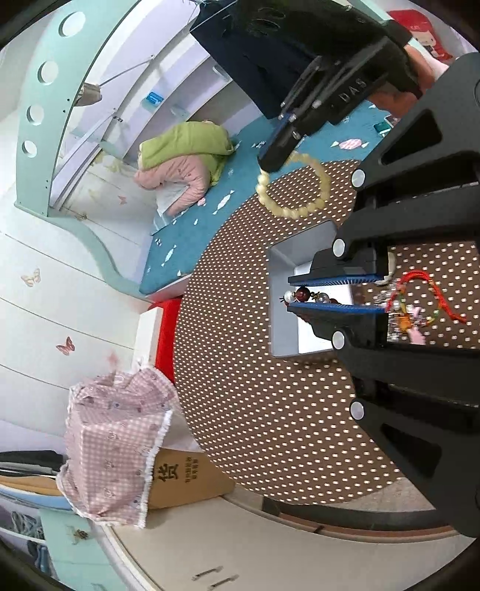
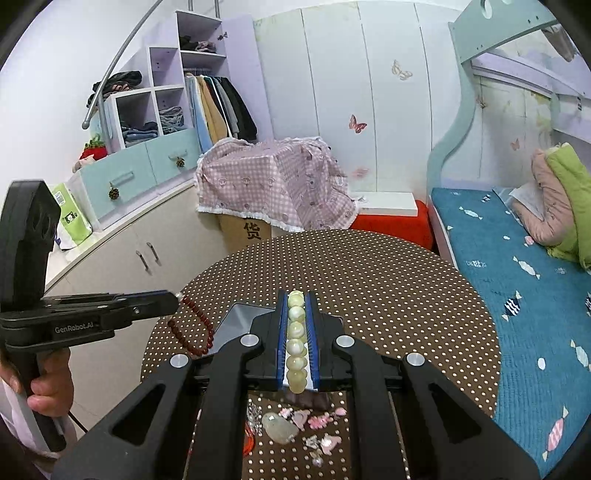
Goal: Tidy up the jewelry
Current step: 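Carry both bracelets over the grey metal box and open both grippers inside it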
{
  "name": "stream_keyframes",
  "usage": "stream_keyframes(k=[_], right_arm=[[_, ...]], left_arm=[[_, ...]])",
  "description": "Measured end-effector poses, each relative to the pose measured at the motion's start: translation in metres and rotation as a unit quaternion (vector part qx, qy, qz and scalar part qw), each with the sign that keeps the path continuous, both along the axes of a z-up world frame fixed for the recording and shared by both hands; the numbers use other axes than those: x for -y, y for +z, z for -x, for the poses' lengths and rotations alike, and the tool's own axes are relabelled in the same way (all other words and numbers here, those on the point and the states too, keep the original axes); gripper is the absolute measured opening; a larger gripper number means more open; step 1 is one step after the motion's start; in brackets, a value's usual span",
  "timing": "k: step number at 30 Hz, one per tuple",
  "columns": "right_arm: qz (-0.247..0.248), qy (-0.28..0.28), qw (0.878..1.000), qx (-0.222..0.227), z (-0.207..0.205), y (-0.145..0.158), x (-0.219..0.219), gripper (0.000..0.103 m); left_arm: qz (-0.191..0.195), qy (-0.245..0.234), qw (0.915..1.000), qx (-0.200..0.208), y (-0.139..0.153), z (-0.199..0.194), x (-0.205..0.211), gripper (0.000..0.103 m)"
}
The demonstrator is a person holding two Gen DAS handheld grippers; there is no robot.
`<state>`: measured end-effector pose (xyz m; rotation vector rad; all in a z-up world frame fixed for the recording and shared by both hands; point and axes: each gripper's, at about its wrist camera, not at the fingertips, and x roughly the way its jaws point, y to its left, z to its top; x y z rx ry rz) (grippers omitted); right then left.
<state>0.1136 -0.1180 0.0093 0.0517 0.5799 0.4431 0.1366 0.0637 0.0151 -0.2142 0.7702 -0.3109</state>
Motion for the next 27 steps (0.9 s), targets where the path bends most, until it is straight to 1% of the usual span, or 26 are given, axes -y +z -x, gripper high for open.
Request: stream_keyframes(k=[3, 6, 8, 11, 16, 18, 19, 20, 21, 22, 23, 24, 25, 26, 27], right_arm=[[0.007, -0.005, 1.0, -0.022, -0.014, -0.013, -0.007, 0.009], [0.016, -0.003, 0.999, -0.05, -0.027, -0.026, -0.017, 0.009], [0.023, 0.001, 0.998, -0.061, -0.032, -0.034, -0.022, 0.009], [0.021, 0.0, 0.996, -0.085, -0.038, -0.043, -0.023, 0.009], [0.025, -0.004, 0.994, -0.106, -0.041, -0.052, -0.023, 0.01], [0.03, -0.008, 0.994, -0.107, -0.039, -0.053, -0.023, 0.01], [0.035, -0.013, 0.994, -0.106, -0.038, -0.053, -0.021, 0.013], [0.036, -0.015, 0.994, -0.106, -0.037, -0.052, -0.02, 0.015], [0.036, -0.015, 0.994, -0.105, -0.035, -0.052, -0.018, 0.021], [0.037, -0.018, 0.994, -0.104, -0.034, -0.051, -0.017, 0.03], [0.039, -0.021, 0.994, -0.102, -0.034, -0.051, -0.016, 0.035], [0.042, -0.026, 0.994, -0.099, -0.032, -0.049, -0.014, 0.044], [0.043, -0.03, 0.994, -0.096, -0.031, -0.048, -0.012, 0.049], [0.043, -0.034, 0.994, -0.095, -0.031, -0.047, -0.011, 0.05], [0.042, -0.037, 0.994, -0.095, -0.03, -0.047, -0.008, 0.052]], left_arm=[[-0.004, -0.006, 1.0, 0.0, -0.007, -0.016, 0.006, 0.009], [-0.009, -0.007, 0.9996, -0.027, -0.024, -0.036, 0.01, 0.009], [-0.008, -0.008, 0.9989, -0.046, -0.038, -0.047, 0.012, 0.009], [-0.006, -0.006, 0.9974, -0.072, -0.058, -0.06, 0.012, 0.009], [-0.01, -0.001, 0.9949, -0.1, -0.083, -0.068, 0.012, 0.009], [-0.016, 0.002, 0.9948, -0.101, -0.085, -0.068, 0.012, 0.009], [-0.022, 0.004, 0.9949, -0.098, -0.085, -0.068, 0.013, 0.01], [-0.03, 0.006, 0.9951, -0.094, -0.083, -0.067, 0.014, 0.015], [-0.035, 0.007, 0.9952, -0.091, -0.082, -0.066, 0.015, 0.03], [-0.036, 0.008, 0.9954, -0.089, -0.081, -0.065, 0.016, 0.04], [-0.032, 0.003, 0.9959, -0.085, -0.079, -0.063, 0.017, 0.048], [-0.033, 0.003, 0.9962, -0.081, -0.078, -0.061, 0.016, 0.05], [-0.04, 0.006, 0.9964, -0.075, -0.076, -0.059, 0.016, 0.05], [-0.046, 0.007, 0.9964, -0.071, -0.074, -0.057, 0.016, 0.054], [-0.049, 0.01, 0.9964, -0.068, -0.073, -0.055, 0.017, 0.061]])
